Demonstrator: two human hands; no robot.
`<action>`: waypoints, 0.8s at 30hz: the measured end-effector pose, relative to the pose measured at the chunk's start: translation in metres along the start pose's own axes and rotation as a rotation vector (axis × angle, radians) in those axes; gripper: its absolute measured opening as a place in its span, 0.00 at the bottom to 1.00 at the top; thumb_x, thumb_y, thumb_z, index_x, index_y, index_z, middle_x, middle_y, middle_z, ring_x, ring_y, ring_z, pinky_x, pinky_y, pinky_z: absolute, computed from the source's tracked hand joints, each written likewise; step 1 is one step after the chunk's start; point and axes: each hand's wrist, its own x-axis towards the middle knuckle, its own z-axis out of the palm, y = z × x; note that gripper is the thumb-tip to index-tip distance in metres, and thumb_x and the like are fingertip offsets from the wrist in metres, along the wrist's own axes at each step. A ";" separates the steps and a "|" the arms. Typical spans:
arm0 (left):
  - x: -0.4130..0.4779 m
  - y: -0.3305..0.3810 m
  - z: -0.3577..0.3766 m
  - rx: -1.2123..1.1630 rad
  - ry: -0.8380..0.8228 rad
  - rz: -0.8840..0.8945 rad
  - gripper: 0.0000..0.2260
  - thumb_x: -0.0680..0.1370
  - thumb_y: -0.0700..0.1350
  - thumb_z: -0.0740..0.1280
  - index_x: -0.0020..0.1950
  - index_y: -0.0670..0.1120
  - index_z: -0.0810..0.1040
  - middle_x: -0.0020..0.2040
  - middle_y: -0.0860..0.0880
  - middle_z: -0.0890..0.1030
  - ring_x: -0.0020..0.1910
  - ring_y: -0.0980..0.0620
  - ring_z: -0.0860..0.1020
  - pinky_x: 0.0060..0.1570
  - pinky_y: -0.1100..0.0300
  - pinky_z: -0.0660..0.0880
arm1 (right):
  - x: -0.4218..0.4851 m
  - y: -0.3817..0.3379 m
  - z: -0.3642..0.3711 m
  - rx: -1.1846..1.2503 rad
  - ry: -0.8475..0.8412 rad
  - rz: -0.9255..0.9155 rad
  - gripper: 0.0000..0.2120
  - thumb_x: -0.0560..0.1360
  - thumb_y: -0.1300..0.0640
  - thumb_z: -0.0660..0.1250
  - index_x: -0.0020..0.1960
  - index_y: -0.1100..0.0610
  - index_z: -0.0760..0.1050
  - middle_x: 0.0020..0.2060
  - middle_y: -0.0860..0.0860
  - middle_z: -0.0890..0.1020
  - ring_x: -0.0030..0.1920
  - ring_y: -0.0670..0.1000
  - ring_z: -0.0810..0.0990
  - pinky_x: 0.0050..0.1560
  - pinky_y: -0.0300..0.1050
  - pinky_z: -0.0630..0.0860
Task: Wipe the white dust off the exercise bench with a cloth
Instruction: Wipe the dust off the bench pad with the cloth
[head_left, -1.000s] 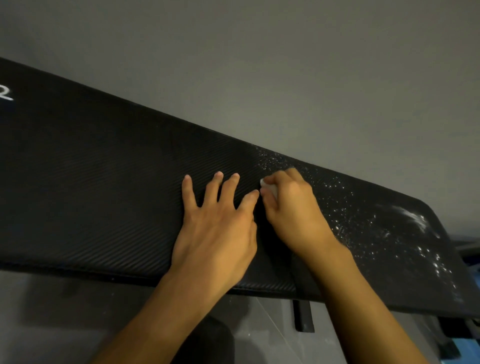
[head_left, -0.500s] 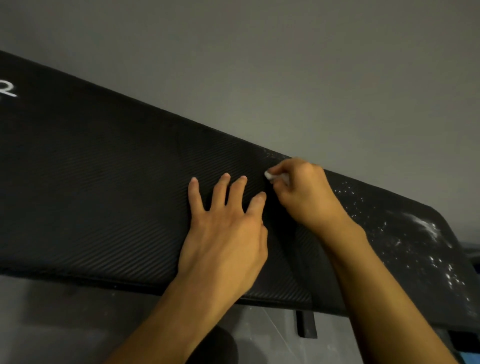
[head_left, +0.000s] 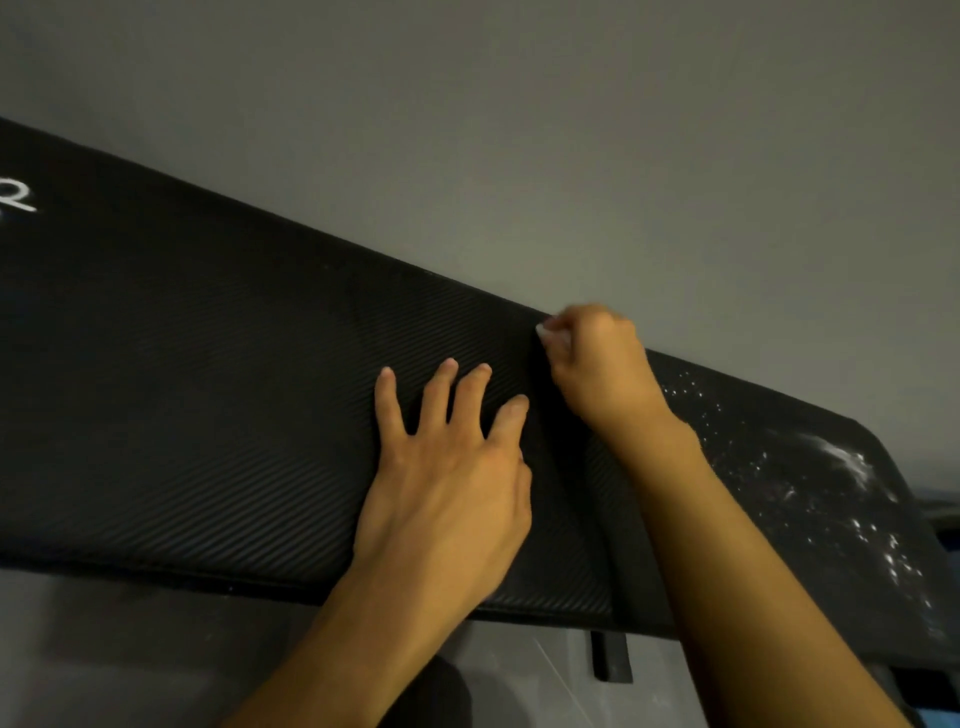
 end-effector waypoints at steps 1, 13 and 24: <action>0.000 0.000 0.000 0.000 -0.002 0.000 0.26 0.79 0.54 0.49 0.72 0.52 0.75 0.75 0.42 0.72 0.77 0.39 0.67 0.73 0.26 0.57 | 0.010 -0.002 0.001 -0.044 -0.002 0.029 0.13 0.83 0.54 0.63 0.58 0.62 0.80 0.54 0.60 0.81 0.53 0.61 0.81 0.55 0.57 0.79; 0.001 -0.001 -0.003 -0.016 -0.021 -0.015 0.26 0.78 0.54 0.49 0.72 0.54 0.75 0.75 0.41 0.72 0.76 0.38 0.66 0.73 0.26 0.56 | -0.138 -0.001 -0.014 -0.008 -0.034 -0.104 0.15 0.80 0.49 0.58 0.55 0.54 0.80 0.48 0.48 0.77 0.43 0.55 0.82 0.43 0.59 0.80; 0.002 0.006 -0.012 -0.004 -0.109 0.108 0.23 0.85 0.51 0.58 0.78 0.68 0.61 0.83 0.48 0.55 0.83 0.42 0.46 0.77 0.30 0.40 | -0.185 0.008 -0.009 0.117 0.008 -0.209 0.12 0.83 0.50 0.58 0.57 0.54 0.77 0.52 0.47 0.77 0.47 0.53 0.82 0.43 0.56 0.80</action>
